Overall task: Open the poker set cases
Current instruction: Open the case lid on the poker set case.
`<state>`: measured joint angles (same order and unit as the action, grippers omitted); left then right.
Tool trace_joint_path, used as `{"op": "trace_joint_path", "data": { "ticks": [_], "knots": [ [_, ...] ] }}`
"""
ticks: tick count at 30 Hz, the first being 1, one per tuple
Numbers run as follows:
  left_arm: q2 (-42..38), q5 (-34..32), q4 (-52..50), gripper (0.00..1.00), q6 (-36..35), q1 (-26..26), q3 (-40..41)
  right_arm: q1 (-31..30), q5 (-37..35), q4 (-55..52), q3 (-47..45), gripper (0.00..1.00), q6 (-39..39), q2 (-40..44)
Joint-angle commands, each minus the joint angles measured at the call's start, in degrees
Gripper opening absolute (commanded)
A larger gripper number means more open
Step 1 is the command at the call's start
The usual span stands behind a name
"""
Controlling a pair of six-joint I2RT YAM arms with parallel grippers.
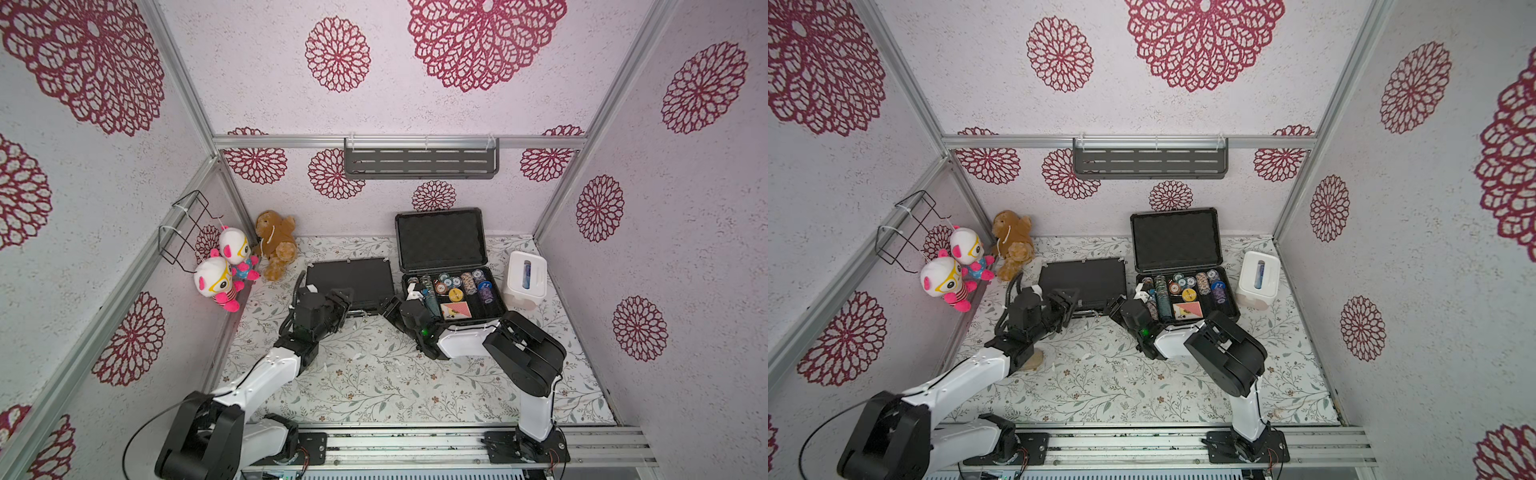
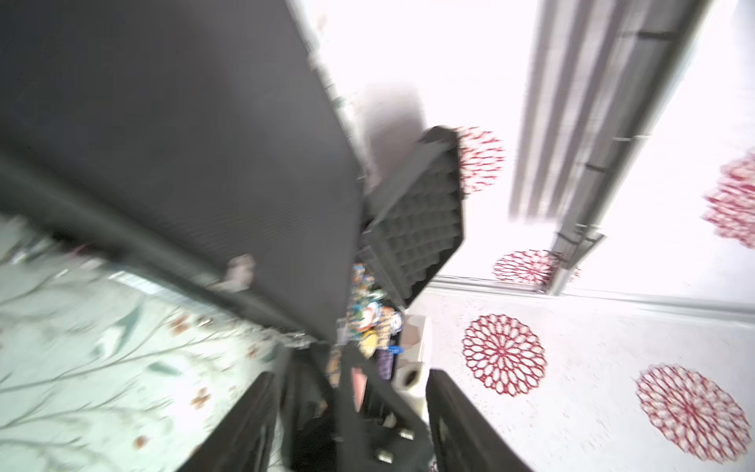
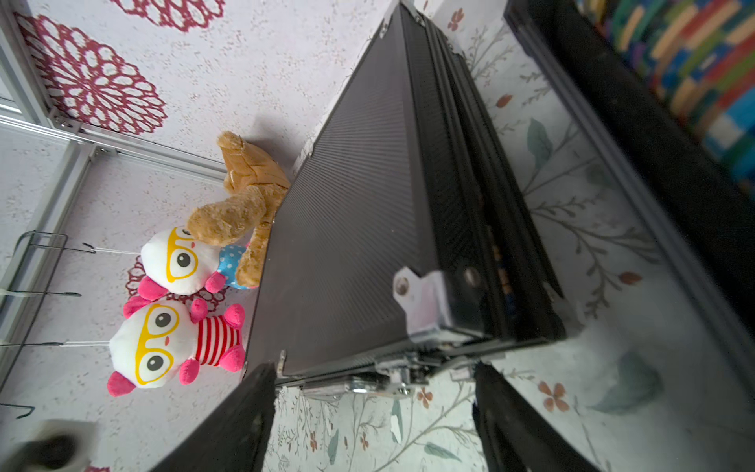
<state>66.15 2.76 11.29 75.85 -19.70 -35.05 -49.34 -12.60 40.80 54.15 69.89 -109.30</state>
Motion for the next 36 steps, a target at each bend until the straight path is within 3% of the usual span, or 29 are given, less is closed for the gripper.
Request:
{"op": "trace_joint_path", "data": {
  "ticks": [1,4,8,12,14,16,20,25,36],
  "knots": [
    [-4.4,-8.1,-16.8,0.72,-19.1,0.8,-4.3,0.8,0.2,0.6,1.3,0.79,-2.7,-0.6],
    [-4.9,-8.3,-17.4,0.75,-23.3,3.9,-5.0,1.2,0.1,0.7,2.2,0.79,-2.4,-1.4],
    [-2.7,-2.1,-7.6,0.71,-16.6,9.4,0.4,1.4,-0.1,5.3,1.9,0.79,1.2,-2.8],
    [-3.1,-8.0,-1.0,0.71,-20.4,9.2,5.7,1.4,-1.0,8.2,3.2,0.79,3.0,-3.6],
    [-5.1,-11.4,-1.8,0.72,-26.2,9.1,7.2,1.2,-1.3,9.8,4.2,0.78,3.9,-4.2],
    [-9.3,-16.2,-7.5,0.73,-28.2,8.8,7.3,1.1,-1.3,11.3,5.0,0.78,5.5,-4.6],
    [-19.3,-19.4,-3.3,0.75,-28.9,7.7,12.3,0.5,-2.2,11.7,6.1,0.76,6.5,-4.4],
    [-23.3,-20.6,-1.5,0.76,-27.4,7.7,15.7,0.2,-5.6,6.8,6.6,0.76,5.1,-0.6],
    [-19.1,-18.3,-1.7,0.76,-26.8,7.7,14.2,1.6,-5.5,-4.3,18.7,0.77,-1.0,-0.5]
  ]
}}
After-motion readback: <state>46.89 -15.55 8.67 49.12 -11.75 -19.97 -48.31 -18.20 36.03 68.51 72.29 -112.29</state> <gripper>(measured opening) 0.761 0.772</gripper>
